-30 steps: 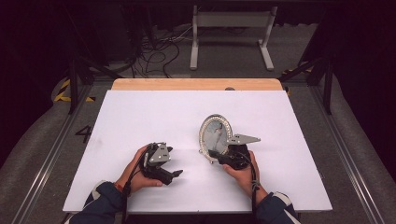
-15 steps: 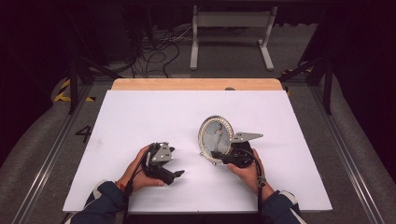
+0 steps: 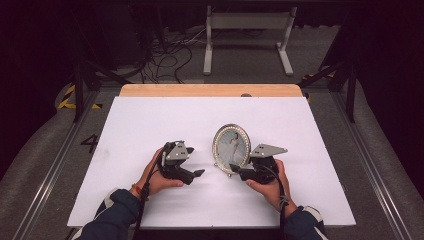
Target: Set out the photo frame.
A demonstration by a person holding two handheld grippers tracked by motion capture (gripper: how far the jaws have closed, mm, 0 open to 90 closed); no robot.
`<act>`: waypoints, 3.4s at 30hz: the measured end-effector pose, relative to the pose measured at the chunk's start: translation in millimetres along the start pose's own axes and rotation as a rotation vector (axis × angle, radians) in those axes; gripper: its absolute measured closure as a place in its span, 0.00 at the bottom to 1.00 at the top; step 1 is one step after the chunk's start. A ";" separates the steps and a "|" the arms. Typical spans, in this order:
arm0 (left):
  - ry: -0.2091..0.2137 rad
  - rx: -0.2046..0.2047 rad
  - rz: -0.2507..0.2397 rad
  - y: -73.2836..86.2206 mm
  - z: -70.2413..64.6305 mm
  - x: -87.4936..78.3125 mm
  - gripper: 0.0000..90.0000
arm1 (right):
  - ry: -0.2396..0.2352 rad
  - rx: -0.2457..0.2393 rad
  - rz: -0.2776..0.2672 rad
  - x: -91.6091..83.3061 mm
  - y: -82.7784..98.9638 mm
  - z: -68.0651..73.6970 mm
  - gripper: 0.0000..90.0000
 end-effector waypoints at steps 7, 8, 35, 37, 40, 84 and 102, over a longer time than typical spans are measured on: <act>0.019 -0.022 -0.041 -12.2 6.2 10.7 0.22 | 0.039 0.002 -0.028 -24.0 5.1 1.9 0.61; 0.017 -0.023 -0.047 -13.5 7.1 11.4 0.24 | 0.039 0.009 -0.034 -27.3 6.6 1.4 0.63; 0.139 -0.077 -0.079 -31.2 10.9 45.5 0.45 | 0.059 0.067 -0.130 -41.5 10.0 1.3 0.89; 0.134 -0.068 -0.075 -31.9 9.7 45.0 0.45 | 0.061 0.062 -0.131 -40.9 9.4 2.8 0.91; 0.136 -0.082 -0.075 -30.2 11.2 42.7 0.49 | 0.069 0.063 -0.131 -40.1 8.5 3.5 0.92; 0.043 -0.037 -0.025 -10.7 -6.0 13.0 0.68 | 0.072 0.048 -0.125 -12.9 -10.1 -14.0 0.83; 0.020 0.012 0.002 -10.4 -10.6 9.7 0.68 | 0.075 0.008 -0.115 -11.1 -12.4 -14.6 0.82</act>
Point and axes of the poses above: each handheld gripper's, and its own axes: x roughly forward along the jaws, y roughly out of its underside, z roughly to its left, the point moved 2 cm from there along x, roughly forward along the jaws
